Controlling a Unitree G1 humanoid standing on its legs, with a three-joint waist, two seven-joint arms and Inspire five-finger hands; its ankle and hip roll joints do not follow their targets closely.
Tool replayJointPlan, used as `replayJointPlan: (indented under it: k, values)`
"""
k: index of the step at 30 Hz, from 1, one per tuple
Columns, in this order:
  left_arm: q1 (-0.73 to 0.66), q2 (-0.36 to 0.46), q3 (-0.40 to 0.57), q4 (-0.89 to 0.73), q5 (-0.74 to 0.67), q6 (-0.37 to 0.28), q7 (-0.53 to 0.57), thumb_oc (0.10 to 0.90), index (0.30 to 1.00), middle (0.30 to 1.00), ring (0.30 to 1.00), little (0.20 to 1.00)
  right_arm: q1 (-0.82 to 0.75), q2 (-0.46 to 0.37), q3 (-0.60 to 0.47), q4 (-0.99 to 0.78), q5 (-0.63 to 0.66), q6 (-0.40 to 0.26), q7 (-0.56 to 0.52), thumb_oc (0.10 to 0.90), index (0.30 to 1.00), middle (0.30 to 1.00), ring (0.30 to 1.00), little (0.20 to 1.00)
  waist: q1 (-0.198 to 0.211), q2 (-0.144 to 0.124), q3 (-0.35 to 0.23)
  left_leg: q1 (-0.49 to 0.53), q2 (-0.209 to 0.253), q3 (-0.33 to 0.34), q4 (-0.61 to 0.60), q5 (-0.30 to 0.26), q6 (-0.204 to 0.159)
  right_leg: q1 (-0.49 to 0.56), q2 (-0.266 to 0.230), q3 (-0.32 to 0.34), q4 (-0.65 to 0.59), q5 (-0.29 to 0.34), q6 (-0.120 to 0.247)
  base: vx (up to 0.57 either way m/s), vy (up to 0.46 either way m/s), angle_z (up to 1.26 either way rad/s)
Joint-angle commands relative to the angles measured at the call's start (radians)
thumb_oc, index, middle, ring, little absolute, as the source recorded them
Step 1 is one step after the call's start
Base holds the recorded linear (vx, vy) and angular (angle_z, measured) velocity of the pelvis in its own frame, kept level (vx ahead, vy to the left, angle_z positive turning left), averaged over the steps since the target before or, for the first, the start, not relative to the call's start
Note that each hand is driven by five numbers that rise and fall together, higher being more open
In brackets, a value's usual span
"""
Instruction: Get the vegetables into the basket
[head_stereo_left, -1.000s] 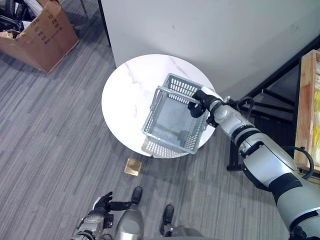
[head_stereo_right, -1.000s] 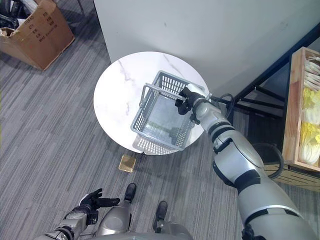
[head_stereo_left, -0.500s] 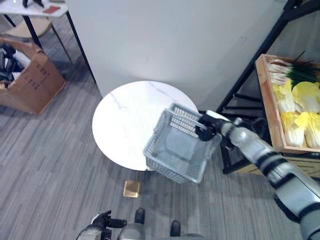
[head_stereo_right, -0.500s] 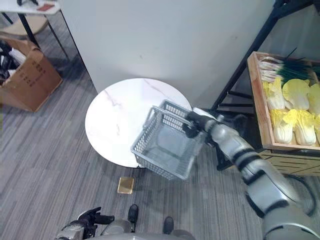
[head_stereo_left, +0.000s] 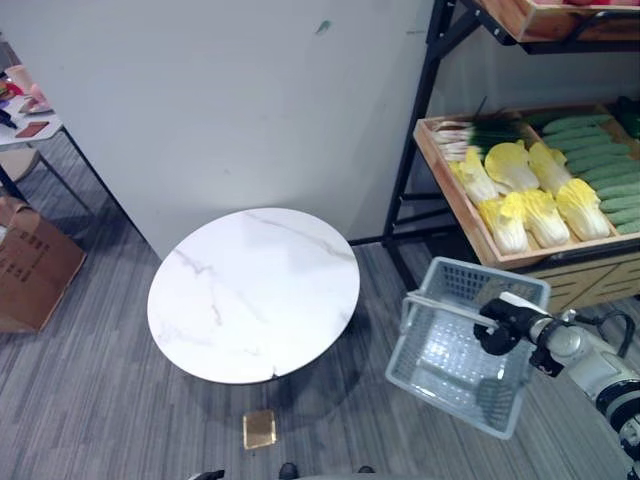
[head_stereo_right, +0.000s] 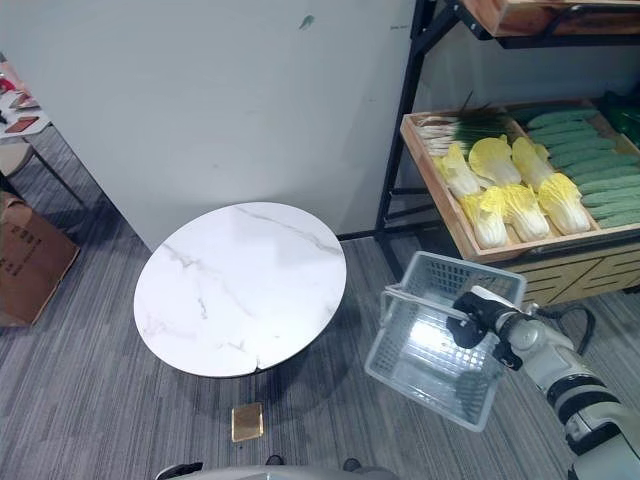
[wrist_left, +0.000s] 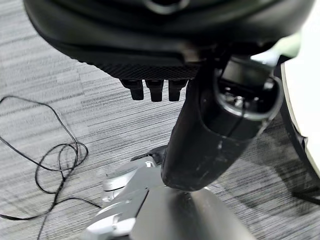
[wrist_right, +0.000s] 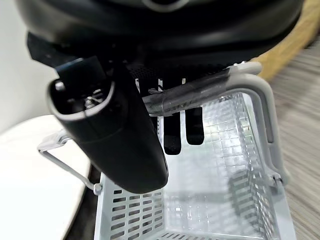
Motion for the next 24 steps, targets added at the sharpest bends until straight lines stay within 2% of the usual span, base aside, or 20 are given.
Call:
replayJointPlan:
  k: [1, 4, 9, 15, 22, 24]
  values:
    - [-0.062, 0.013, -0.045, 0.051, 0.018, -0.012, -0.033, 0.900, 1.000, 1.000, 1.000, 1.000, -0.125, 0.006, -0.129, 0.106, -0.038, -0.060, -0.092, 0.400, 0.300, 0.300, 0.300, 0.300, 0.044, -0.079, -0.023, 0.076, -0.060, -0.010, 0.002, -0.142, 0.042, 0.011, -0.007, -0.008, 0.055, -0.047, 0.035, -0.03, -0.038, 0.01]
    - [-0.068, 0.016, -0.054, 0.045, 0.015, -0.014, -0.032, 0.900, 1.000, 1.000, 1.000, 1.000, -0.106, 0.023, -0.150, 0.186, -0.053, -0.060, -0.117, 0.400, 0.300, 0.300, 0.300, 0.300, 0.041, -0.075, -0.020, 0.078, -0.059, -0.008, 0.002, -0.142, 0.041, 0.011, -0.005, -0.004, 0.055, -0.047, 0.033, -0.02, -0.027, 0.00]
    - [-0.079, 0.017, -0.071, 0.039, 0.010, -0.017, -0.030, 0.900, 1.000, 1.000, 1.000, 1.000, -0.022, 0.097, -0.234, 0.420, -0.063, -0.052, -0.177, 0.400, 0.300, 0.300, 0.300, 0.300, 0.031, -0.063, -0.016, 0.081, -0.056, -0.011, 0.002, -0.141, 0.039, 0.016, -0.001, -0.004, 0.049, -0.050, 0.030, -0.01, -0.040, -0.02]
    - [-0.081, 0.006, -0.068, 0.061, 0.034, -0.015, -0.009, 0.900, 1.000, 1.000, 1.000, 1.000, 0.046, 0.136, -0.279, 0.464, -0.080, -0.055, -0.220, 0.400, 0.300, 0.300, 0.300, 0.300, 0.024, -0.059, -0.009, 0.085, -0.056, -0.010, 0.002, -0.144, 0.039, 0.021, 0.000, 0.000, 0.043, -0.051, 0.029, 0.01, -0.016, -0.02]
    - [-0.079, 0.006, -0.046, 0.088, 0.065, -0.011, 0.011, 0.900, 1.000, 1.000, 1.000, 1.000, 0.099, 0.178, -0.280, 0.405, -0.089, -0.053, -0.224, 0.400, 0.300, 0.300, 0.300, 0.300, 0.016, -0.058, -0.006, 0.100, -0.060, 0.022, 0.002, -0.156, 0.044, 0.025, -0.003, 0.027, 0.036, -0.043, 0.038, 0.03, 0.033, -0.10]
    - [-0.080, 0.014, -0.035, 0.087, 0.077, -0.011, 0.016, 0.900, 1.000, 1.000, 1.000, 1.000, 0.103, 0.182, -0.264, 0.352, -0.121, -0.047, -0.216, 0.400, 0.300, 0.300, 0.300, 0.300, 0.013, -0.059, 0.001, 0.089, -0.062, 0.049, 0.039, -0.177, 0.051, 0.013, -0.007, 0.055, 0.044, -0.037, 0.044, 0.02, 0.090, -0.20]
